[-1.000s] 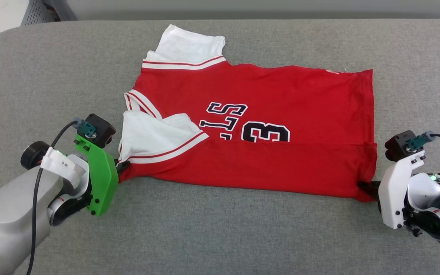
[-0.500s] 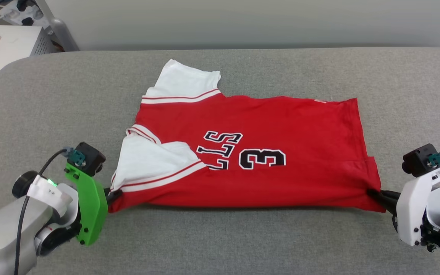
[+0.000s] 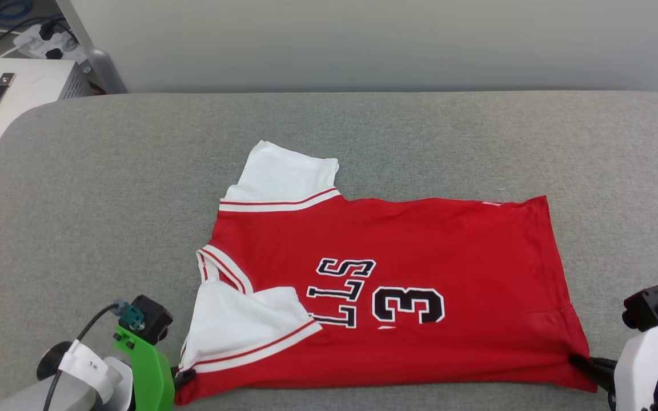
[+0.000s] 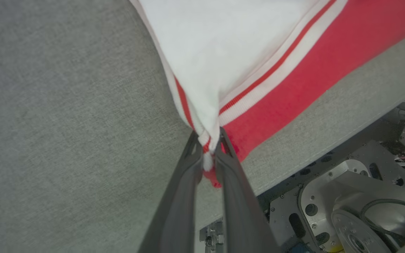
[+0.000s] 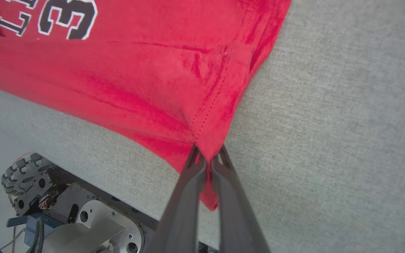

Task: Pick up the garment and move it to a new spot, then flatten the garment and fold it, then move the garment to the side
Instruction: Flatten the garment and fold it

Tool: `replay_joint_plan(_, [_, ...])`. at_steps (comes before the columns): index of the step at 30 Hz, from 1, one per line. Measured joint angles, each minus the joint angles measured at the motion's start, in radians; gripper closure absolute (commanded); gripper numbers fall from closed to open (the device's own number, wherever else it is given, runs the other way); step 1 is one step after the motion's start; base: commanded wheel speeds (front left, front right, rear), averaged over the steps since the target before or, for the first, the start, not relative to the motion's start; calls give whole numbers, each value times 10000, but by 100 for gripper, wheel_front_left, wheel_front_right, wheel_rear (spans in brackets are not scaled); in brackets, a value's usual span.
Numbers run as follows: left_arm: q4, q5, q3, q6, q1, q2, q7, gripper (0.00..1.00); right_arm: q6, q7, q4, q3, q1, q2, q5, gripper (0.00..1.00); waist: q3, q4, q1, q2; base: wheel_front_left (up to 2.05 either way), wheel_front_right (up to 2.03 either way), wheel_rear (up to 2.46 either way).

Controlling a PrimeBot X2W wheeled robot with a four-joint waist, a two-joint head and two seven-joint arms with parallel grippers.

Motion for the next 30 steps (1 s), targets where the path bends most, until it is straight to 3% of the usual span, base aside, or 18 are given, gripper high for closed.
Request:
replay_joint_plan(6, [552,-81,-52,19,206,-389,-150,100,0,38,535,-313,452,589,-347,100,135,84,0,0,0,0,0])
replay_joint_plan(7, [656,-81,-48,31,206,-470,-251,93,0,-58,619,-380,485,700,-385,100,146,108,0,0,0,0,0])
replay_joint_plan(8, [771,-81,-38,65,207,-543,-353,60,0,-209,675,-466,534,819,-431,57,149,131,0,0,0,0,0])
replay_joint_plan(9, [834,-71,-31,102,208,-577,-435,18,-2,-305,690,-508,580,894,-468,0,142,146,0,0,0,0,0])
replay_joint_plan(10, [901,-63,8,148,222,-589,-593,0,-2,-466,686,-564,646,970,-556,0,119,159,0,0,0,0,0])
replay_joint_plan(17, [855,343,468,709,228,-393,-1822,0,-2,-2500,522,-1751,854,1680,-1607,0,-157,221,0,0,0,0,0])
replay_joint_plan(24, [899,932,1101,1162,-279,-268,-3051,0,-2,-4500,-180,-3555,988,3181,-3455,0,-260,337,0,0,0,0,0])
replay_joint_plan(30, [1434,1091,1789,1342,-1337,-807,-3956,0,-2,-5367,-1216,-4543,1085,4652,-4715,0,-127,218,0,0,0,0,0])
